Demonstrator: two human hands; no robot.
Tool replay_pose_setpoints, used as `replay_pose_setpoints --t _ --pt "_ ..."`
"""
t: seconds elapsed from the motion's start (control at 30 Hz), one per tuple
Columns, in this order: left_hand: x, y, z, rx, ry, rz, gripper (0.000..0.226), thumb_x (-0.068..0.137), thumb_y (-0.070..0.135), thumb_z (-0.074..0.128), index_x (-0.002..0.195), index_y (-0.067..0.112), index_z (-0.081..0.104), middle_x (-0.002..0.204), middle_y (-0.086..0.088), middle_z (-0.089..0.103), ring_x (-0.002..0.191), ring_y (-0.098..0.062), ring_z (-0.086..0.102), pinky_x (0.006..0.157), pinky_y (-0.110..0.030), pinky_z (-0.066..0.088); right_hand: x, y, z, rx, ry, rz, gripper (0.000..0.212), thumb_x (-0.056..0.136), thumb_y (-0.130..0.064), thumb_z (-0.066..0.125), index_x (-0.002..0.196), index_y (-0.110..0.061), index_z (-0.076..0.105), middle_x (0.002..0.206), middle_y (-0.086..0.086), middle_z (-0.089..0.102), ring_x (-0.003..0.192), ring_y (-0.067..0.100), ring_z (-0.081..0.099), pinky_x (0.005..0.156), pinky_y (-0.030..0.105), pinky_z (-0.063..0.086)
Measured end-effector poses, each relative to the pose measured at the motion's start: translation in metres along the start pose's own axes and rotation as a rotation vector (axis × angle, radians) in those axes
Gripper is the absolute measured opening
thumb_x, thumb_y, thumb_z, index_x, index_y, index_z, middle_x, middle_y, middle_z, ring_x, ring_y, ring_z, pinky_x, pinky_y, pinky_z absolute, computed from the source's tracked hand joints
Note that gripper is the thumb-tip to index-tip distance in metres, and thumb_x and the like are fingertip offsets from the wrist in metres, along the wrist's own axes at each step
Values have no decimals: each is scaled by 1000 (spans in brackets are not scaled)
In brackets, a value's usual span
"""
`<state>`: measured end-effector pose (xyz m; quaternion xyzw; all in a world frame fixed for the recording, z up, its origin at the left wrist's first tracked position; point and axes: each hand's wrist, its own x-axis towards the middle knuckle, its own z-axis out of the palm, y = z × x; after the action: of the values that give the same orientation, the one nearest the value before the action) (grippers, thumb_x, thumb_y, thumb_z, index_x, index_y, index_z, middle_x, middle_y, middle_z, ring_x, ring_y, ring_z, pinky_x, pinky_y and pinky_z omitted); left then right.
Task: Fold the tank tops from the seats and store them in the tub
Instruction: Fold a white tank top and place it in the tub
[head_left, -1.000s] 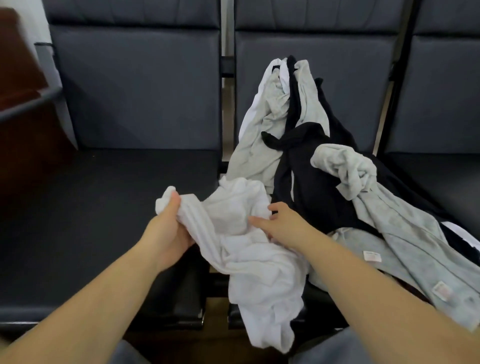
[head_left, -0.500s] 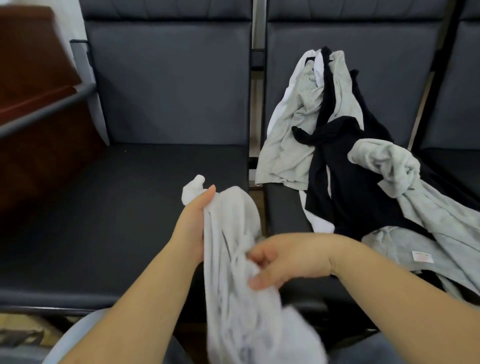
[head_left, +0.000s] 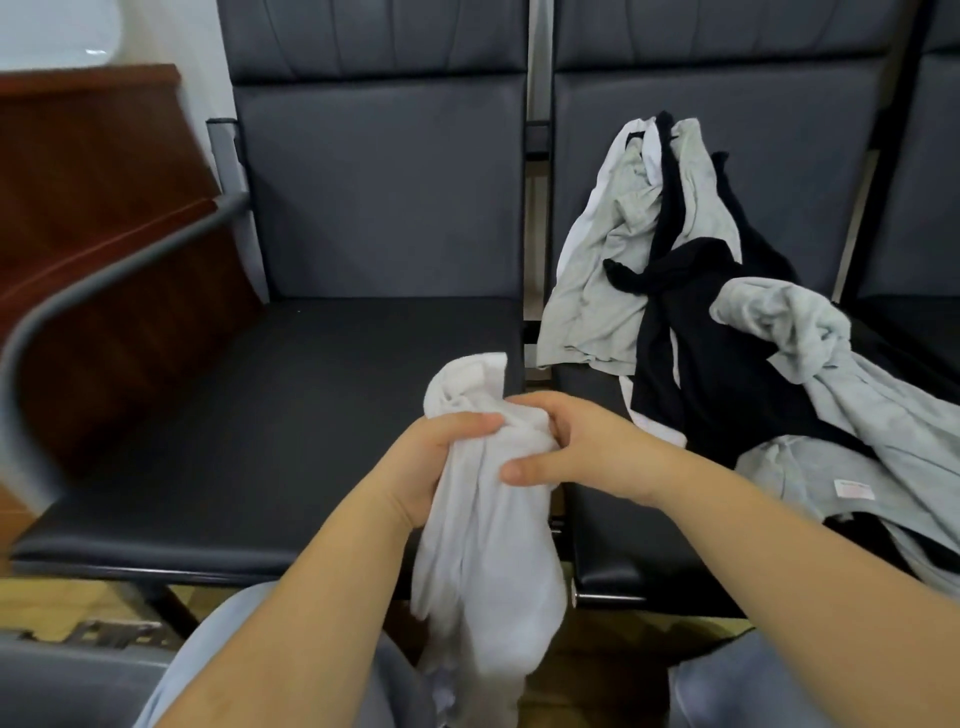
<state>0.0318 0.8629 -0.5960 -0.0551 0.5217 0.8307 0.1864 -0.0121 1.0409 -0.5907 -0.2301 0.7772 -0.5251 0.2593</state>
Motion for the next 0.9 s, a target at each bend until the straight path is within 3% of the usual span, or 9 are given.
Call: replay_pose_setpoints --t 0.13,0.27,0.37,0.47,0.53,0.63,0.77,0.83,0.9 --pt "-20 4 1 101 -93 105 34 64 4 71 94 19 76 95 -11 72 88 -26 71 75 -42 59 -11 -6 7 -26 -130 93 51 70 -29 84 115 -25 61 112 -5 69 106 12 65 99 38 50" --pt "-30 7 0 61 250 196 41 74 18 69 115 18 62 108 -12 70 99 -31 68 81 -46 56 -22 -11 6 -163 -201 188 31 79 -29 76 107 -17 71 104 -4 74 100 13 68 100 36 49" --pt "-35 13 0 -16 462 239 9 89 27 64 97 22 60 101 -8 68 96 -28 66 86 -46 52 -26 -16 2 -101 -79 129 26 81 -23 75 105 -14 73 102 -1 74 98 15 69 99 36 49" --pt "-36 21 -9 -83 644 262 15 93 34 61 85 24 54 93 -3 63 90 -23 62 85 -44 49 -33 -22 -9 -85 -13 87 20 82 -16 72 102 -14 73 99 -1 75 94 14 71 93 30 52" --pt "-35 24 -19 -84 742 287 17 93 37 61 90 22 54 92 -1 61 88 -20 60 83 -41 48 -37 -24 -19 -98 -29 84 16 82 -13 72 98 -17 71 95 -1 75 90 15 71 84 25 54" --pt "-35 30 -35 -145 861 286 33 88 44 64 112 23 56 95 0 62 93 -22 61 90 -42 49 -40 -21 -37 -197 -61 148 18 77 -17 77 94 -16 70 93 1 75 89 18 72 84 31 55" --pt "-33 35 -50 -176 972 197 39 85 48 67 109 19 54 94 -3 59 91 -24 59 89 -43 49 -43 -21 -53 -286 -80 249 40 66 -32 85 99 -15 70 96 1 75 94 19 70 95 40 52" --pt "-27 30 -49 -164 936 119 42 86 48 65 111 15 57 95 -5 63 91 -26 61 87 -44 50 -42 -21 -53 -154 -38 206 57 56 -36 88 104 -12 70 99 5 74 96 24 70 92 42 53" --pt "-23 20 -36 -157 790 92 43 91 45 60 117 10 60 98 -8 66 93 -27 64 86 -43 51 -36 -21 -47 7 23 124 53 58 -32 86 105 -14 70 101 6 74 95 23 71 87 38 54"
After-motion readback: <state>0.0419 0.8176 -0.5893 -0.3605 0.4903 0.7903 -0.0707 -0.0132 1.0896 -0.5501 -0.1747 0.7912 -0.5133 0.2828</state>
